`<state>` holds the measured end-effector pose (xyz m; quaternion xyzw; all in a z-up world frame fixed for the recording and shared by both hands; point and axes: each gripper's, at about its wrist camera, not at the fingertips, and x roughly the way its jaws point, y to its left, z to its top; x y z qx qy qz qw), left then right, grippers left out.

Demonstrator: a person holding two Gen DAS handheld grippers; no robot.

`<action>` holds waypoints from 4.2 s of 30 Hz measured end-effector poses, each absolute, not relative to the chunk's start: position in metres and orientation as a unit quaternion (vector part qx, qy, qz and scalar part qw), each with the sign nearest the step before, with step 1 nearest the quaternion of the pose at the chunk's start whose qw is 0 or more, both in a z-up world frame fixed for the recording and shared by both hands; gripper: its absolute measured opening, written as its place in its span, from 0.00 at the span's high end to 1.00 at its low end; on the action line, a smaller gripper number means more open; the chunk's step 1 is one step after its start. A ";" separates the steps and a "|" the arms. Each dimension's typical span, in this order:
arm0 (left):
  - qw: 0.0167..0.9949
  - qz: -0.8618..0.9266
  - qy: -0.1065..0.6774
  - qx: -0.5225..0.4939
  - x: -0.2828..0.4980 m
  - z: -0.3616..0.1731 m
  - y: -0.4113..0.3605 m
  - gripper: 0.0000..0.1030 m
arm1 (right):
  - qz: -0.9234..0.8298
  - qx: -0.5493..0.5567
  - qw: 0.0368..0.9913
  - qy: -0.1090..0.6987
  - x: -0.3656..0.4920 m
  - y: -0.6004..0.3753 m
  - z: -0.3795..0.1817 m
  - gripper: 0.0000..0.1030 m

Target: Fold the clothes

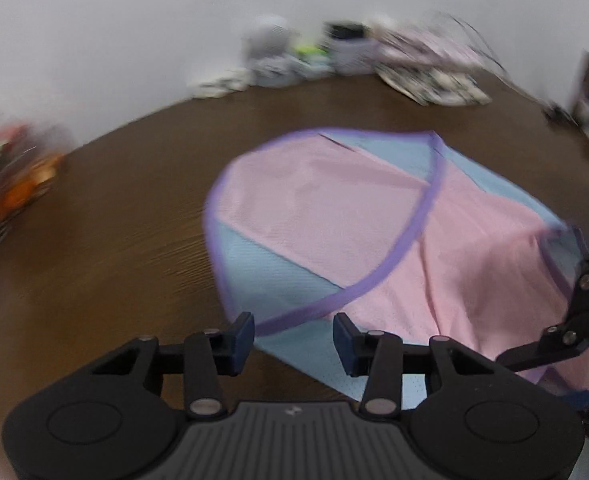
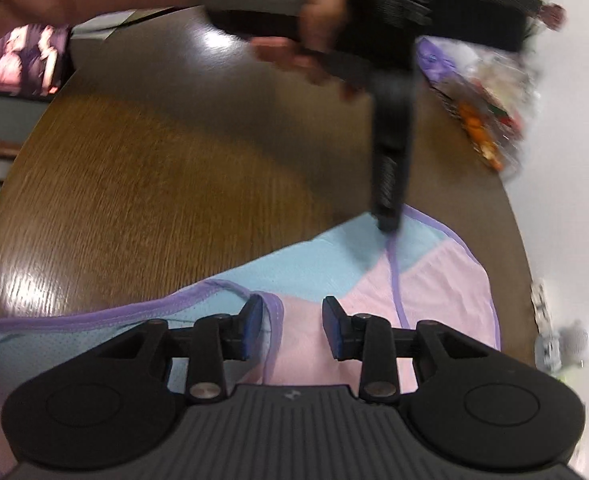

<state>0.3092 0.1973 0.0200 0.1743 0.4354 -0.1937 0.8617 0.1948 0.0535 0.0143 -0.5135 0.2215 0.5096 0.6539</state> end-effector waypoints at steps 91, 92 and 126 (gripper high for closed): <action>0.913 -0.078 0.400 0.020 0.142 0.024 0.242 0.15 | 0.390 -0.186 0.804 0.409 0.040 -0.005 0.020 0.81; 0.910 -0.075 0.407 0.011 0.157 0.026 0.248 0.17 | 0.386 -0.188 0.805 0.410 0.041 -0.005 0.021 0.84; 0.885 -0.073 0.459 0.014 0.331 -0.005 0.239 0.98 | 0.380 -0.162 0.802 0.433 0.051 -0.009 0.021 0.97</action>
